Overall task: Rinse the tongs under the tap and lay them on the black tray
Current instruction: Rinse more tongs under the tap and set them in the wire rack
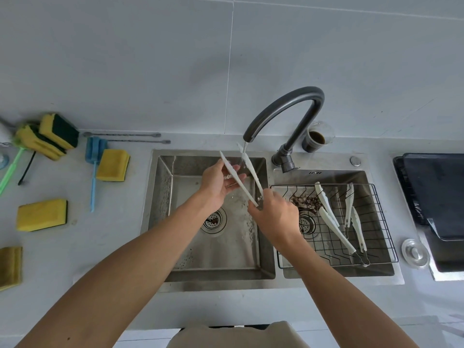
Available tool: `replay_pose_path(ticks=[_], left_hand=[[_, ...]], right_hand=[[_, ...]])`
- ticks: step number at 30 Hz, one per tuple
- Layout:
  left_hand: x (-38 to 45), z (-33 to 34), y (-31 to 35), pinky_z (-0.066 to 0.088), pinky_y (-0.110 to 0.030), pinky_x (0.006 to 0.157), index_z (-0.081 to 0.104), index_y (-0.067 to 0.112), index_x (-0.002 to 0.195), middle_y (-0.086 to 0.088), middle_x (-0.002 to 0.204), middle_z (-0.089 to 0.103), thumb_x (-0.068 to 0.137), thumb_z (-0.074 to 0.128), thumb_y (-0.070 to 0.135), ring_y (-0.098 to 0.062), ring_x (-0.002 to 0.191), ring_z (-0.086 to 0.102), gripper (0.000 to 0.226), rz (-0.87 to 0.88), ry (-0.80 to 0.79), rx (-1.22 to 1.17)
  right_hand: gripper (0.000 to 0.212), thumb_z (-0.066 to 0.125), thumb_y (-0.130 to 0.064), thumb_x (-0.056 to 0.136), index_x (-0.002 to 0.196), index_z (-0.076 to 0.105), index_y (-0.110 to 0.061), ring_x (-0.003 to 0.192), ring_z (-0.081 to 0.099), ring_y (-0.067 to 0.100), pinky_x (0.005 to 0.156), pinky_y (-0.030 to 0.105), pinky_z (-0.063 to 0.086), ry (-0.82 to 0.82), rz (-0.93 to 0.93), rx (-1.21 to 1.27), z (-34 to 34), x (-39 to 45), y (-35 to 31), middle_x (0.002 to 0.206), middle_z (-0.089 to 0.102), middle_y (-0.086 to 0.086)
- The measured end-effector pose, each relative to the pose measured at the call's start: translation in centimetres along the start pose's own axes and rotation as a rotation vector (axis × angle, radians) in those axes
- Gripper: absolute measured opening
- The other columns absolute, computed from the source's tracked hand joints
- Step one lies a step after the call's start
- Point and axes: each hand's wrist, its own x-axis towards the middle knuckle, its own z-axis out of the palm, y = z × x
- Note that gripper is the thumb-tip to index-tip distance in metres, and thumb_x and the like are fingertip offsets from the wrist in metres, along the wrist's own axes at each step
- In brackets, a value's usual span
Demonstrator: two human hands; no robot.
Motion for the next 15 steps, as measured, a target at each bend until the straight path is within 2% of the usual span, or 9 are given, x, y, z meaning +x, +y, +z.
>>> replay_pose_path(ticks=[3, 5, 8, 10, 15], left_hand=[[0.0, -0.4, -0.4, 0.063, -0.050, 0.088, 0.057, 0.006, 0.119, -0.020, 0.114, 0.068, 0.111, 0.038, 0.045, -0.031, 0.083, 0.075, 0.044, -0.030, -0.016, -0.012], [0.1, -0.4, -0.5, 0.061, -0.053, 0.094, 0.055, 0.005, 0.121, -0.020, 0.114, 0.069, 0.110, 0.038, 0.047, -0.031, 0.082, 0.075, 0.046, -0.052, -0.031, -0.030], [0.1, -0.2, -0.3, 0.057, -0.055, 0.101, 0.058, 0.002, 0.123, -0.015, 0.106, 0.073, 0.110, 0.042, 0.046, -0.027, 0.081, 0.074, 0.049, -0.065, -0.046, -0.054], [-0.1, 0.1, -0.2, 0.057, -0.054, 0.101, 0.062, 0.002, 0.121, -0.013, 0.097, 0.075, 0.110, 0.042, 0.046, -0.024, 0.078, 0.075, 0.050, -0.064, -0.069, -0.050], [-0.3, 0.8, 0.2, 0.059, -0.052, 0.097, 0.063, 0.003, 0.115, -0.013, 0.094, 0.072, 0.108, 0.044, 0.048, -0.024, 0.081, 0.075, 0.050, -0.045, -0.093, -0.044]], right_hand=[[0.030, 0.078, -0.030, 0.086, 0.084, 0.061, -0.006, 0.044, 0.053, 0.025, 0.043, 0.027, 0.032, 0.121, -0.103, -0.169, 1.1, -0.3, 0.0, 0.067, 0.060, 0.006], [0.028, 0.085, -0.023, 0.076, 0.080, 0.064, -0.005, 0.036, 0.052, 0.023, 0.037, 0.022, 0.027, 0.190, -0.102, -0.233, 1.7, -0.5, 0.1, 0.059, 0.057, 0.005], [0.033, 0.088, -0.025, 0.075, 0.088, 0.070, -0.001, 0.038, 0.056, 0.022, 0.034, 0.023, 0.031, 0.274, -0.128, -0.281, 1.8, -0.6, 0.4, 0.061, 0.058, 0.005], [0.036, 0.089, -0.028, 0.076, 0.090, 0.070, -0.001, 0.039, 0.057, 0.022, 0.032, 0.024, 0.035, 0.322, -0.137, -0.304, 1.6, -0.6, 0.5, 0.062, 0.058, 0.005], [0.040, 0.089, -0.033, 0.079, 0.092, 0.069, -0.001, 0.042, 0.060, 0.024, 0.032, 0.027, 0.039, 0.355, -0.160, -0.257, 1.3, -0.5, 0.9, 0.064, 0.060, 0.006]])
